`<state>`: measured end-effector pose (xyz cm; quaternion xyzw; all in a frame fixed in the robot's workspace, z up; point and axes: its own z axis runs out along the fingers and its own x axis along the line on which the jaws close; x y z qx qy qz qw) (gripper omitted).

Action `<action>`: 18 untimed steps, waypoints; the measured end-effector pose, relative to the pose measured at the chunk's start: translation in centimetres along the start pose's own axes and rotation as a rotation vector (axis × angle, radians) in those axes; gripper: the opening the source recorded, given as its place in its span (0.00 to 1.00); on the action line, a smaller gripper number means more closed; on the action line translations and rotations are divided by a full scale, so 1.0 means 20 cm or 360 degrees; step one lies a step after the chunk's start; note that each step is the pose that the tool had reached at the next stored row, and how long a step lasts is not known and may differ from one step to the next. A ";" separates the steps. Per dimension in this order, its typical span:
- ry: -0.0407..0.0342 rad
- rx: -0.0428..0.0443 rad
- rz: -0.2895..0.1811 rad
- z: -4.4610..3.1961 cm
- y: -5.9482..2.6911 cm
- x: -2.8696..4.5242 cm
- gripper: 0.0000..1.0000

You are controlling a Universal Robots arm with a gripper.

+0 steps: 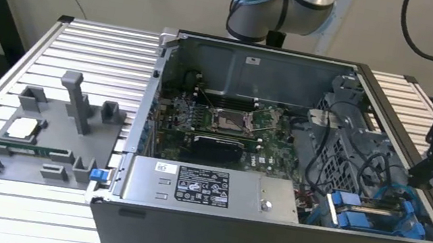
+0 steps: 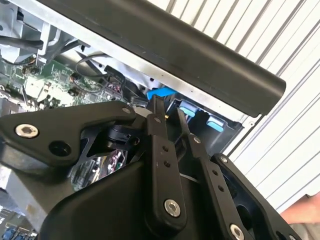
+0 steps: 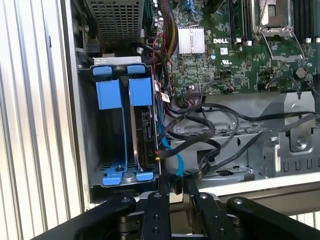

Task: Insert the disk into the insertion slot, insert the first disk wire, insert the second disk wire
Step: 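Insert the second disk wire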

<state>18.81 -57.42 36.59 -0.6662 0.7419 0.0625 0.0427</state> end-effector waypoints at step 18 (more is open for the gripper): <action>0.0001 -0.0010 0.0001 0.022 0.000 0.003 0.00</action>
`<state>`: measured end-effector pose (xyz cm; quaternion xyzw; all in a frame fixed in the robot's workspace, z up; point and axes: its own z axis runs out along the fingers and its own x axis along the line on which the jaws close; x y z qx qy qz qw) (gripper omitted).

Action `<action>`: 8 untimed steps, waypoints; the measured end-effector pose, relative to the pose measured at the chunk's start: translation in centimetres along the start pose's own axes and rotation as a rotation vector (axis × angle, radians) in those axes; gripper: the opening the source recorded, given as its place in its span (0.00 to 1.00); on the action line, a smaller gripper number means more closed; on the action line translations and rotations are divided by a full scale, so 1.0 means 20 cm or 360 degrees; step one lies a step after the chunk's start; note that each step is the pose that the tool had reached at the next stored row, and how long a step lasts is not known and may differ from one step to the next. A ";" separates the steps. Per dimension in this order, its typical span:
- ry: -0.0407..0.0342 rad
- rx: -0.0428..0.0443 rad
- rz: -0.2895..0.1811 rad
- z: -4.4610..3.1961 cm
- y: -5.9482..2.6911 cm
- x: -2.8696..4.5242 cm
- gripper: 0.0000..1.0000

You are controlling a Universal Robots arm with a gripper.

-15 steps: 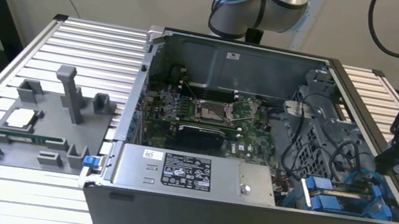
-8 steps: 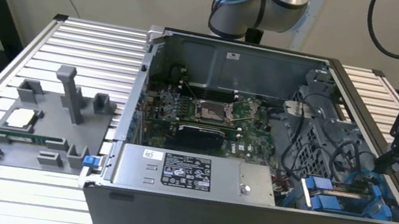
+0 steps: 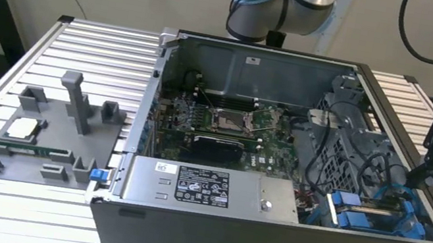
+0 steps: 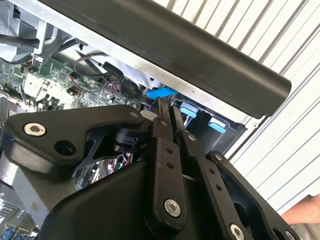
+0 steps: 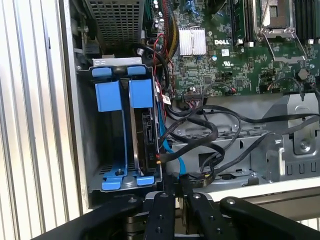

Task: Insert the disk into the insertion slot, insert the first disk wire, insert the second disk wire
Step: 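Insert the second disk wire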

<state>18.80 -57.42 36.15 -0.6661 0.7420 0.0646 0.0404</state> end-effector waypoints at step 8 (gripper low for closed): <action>0.0000 0.0000 0.0000 -0.028 0.004 -0.004 0.00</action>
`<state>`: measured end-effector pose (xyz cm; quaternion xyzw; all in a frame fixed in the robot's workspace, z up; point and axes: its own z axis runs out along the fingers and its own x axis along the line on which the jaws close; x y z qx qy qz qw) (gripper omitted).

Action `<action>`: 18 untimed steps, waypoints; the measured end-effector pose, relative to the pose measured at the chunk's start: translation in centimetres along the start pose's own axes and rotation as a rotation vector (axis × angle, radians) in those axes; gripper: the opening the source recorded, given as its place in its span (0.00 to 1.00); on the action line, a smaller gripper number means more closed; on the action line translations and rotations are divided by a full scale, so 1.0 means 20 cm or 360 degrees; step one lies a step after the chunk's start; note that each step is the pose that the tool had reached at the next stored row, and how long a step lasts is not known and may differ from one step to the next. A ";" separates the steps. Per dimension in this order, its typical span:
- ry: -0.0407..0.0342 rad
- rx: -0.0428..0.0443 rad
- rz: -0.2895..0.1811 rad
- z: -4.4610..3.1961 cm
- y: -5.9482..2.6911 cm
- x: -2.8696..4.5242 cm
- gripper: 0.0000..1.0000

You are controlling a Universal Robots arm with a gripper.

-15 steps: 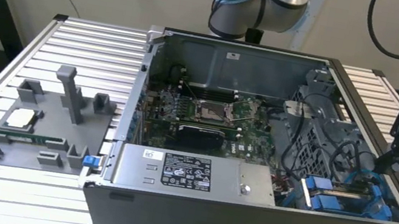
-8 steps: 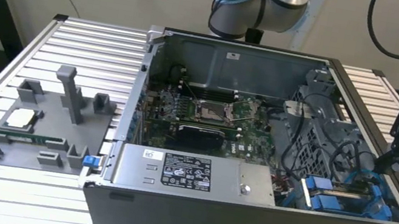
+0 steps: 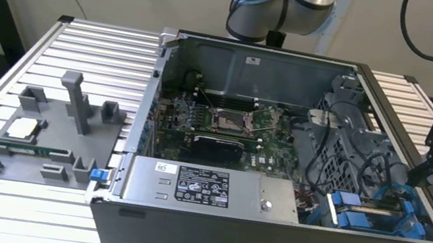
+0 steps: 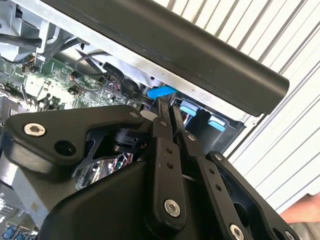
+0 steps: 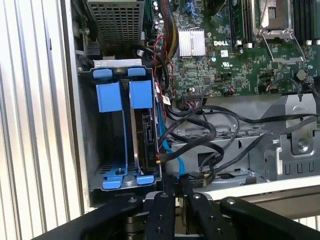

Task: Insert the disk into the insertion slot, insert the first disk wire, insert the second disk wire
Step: 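Insert the second disk wire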

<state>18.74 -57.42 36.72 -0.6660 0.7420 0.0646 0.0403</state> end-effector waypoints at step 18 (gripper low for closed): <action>0.0000 0.0001 0.0004 -0.122 0.081 -0.010 0.00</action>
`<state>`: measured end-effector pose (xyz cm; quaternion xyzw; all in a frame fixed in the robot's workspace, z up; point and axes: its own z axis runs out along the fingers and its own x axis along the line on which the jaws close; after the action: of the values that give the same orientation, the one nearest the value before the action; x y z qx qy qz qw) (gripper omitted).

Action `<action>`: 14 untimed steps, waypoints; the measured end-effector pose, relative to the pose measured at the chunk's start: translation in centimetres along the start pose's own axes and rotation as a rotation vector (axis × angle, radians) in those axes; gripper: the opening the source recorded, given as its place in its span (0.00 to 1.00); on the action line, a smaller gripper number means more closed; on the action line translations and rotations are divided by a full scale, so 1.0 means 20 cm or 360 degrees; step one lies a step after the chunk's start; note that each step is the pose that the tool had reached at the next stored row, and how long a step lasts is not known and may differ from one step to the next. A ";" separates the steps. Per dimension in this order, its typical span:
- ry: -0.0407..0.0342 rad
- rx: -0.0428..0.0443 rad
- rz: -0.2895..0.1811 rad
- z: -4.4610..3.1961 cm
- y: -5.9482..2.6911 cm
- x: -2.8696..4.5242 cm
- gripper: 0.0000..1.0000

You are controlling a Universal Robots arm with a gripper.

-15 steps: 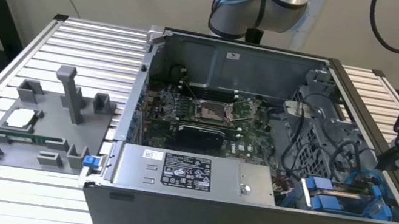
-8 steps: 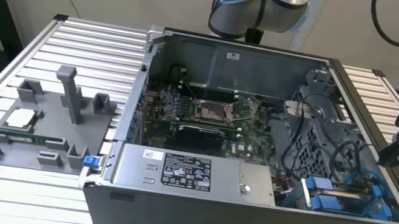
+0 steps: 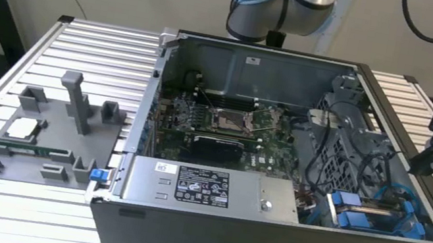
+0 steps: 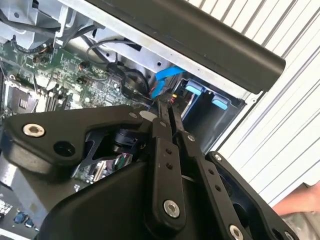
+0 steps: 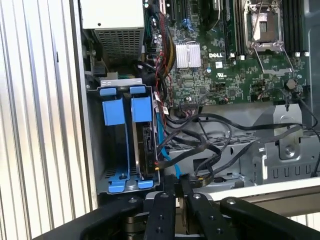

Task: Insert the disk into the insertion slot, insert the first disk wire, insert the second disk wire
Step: 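Insert the second disk wire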

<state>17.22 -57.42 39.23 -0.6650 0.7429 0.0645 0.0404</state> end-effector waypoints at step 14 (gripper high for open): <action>0.0000 0.0001 0.0003 -0.108 0.109 -0.005 0.00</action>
<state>15.12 -57.42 41.47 -0.6643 0.7436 0.0645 0.0405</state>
